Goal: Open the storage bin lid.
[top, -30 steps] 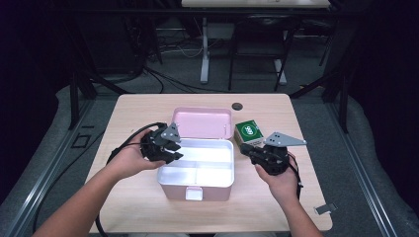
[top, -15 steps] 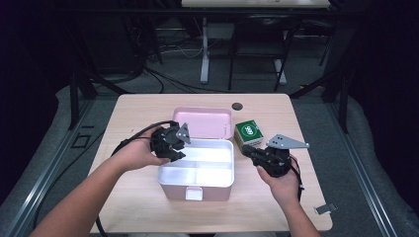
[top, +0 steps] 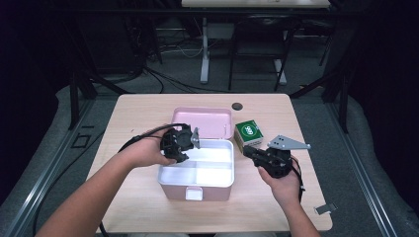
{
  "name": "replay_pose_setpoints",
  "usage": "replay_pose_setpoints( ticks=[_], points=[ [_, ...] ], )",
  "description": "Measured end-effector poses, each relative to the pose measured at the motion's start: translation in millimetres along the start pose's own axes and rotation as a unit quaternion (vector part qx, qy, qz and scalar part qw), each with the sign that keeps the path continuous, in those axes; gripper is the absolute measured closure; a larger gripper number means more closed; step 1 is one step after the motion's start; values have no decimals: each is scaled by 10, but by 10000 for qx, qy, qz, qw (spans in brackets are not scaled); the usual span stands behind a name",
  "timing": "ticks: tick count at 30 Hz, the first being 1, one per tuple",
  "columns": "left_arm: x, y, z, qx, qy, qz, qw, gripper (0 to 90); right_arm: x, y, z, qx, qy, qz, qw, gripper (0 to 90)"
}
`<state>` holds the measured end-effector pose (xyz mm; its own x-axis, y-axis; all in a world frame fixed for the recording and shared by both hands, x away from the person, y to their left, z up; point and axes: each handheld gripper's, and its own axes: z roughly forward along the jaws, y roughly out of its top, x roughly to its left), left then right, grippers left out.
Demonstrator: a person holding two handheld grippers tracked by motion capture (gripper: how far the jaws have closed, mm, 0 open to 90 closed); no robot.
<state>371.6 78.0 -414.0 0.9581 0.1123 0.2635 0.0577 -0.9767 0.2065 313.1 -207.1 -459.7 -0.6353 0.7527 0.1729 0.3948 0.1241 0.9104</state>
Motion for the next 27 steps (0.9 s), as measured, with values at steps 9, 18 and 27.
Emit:
replay_pose_setpoints(
  ticks=[9,18,27],
  points=[
    [-66,134,74,201,-213,207,9994,734,-25,-28,-26,32,-11,51,10000,849],
    [-139,236,198,390,-295,349,9982,776,-44,-50,-32,31,-20,78,10000,849],
    [-169,270,239,429,-241,487,9976,850,-60,-71,-28,81,-53,79,9999,849]
  ],
)
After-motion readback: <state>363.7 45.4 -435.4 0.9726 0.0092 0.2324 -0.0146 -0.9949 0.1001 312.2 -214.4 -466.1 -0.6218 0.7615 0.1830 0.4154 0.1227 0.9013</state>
